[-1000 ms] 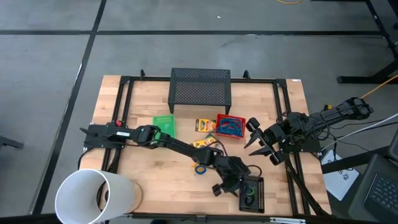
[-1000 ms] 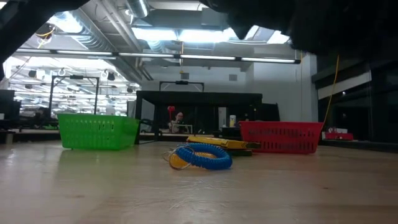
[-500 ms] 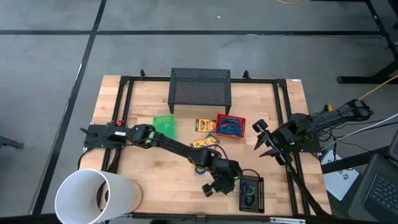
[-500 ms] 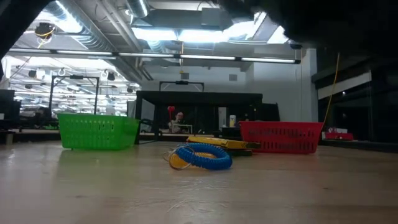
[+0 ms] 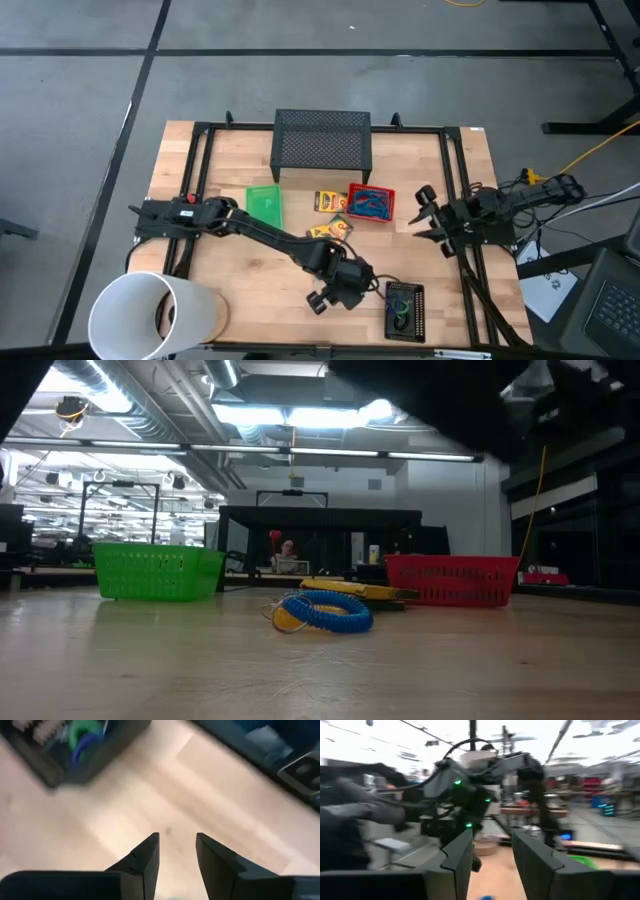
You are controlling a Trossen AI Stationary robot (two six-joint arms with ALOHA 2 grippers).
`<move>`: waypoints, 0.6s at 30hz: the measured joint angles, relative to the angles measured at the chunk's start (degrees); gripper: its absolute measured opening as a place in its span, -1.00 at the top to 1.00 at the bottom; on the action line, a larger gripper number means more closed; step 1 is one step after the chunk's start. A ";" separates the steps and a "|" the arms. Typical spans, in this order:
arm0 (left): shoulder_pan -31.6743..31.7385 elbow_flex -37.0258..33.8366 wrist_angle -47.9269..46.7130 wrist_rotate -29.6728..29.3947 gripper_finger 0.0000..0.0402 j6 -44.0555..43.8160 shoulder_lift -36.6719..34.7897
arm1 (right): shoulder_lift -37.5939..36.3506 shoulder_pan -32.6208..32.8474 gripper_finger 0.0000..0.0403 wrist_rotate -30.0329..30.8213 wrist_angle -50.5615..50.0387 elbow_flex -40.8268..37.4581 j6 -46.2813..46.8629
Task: Pick & Place Office Desk Supplies
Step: Put the blue spring keychain into the black bin
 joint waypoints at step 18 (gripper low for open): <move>-1.84 -12.88 -5.81 -24.36 0.38 -11.17 -0.68 | -0.46 0.01 0.31 34.03 -8.53 -0.07 -2.74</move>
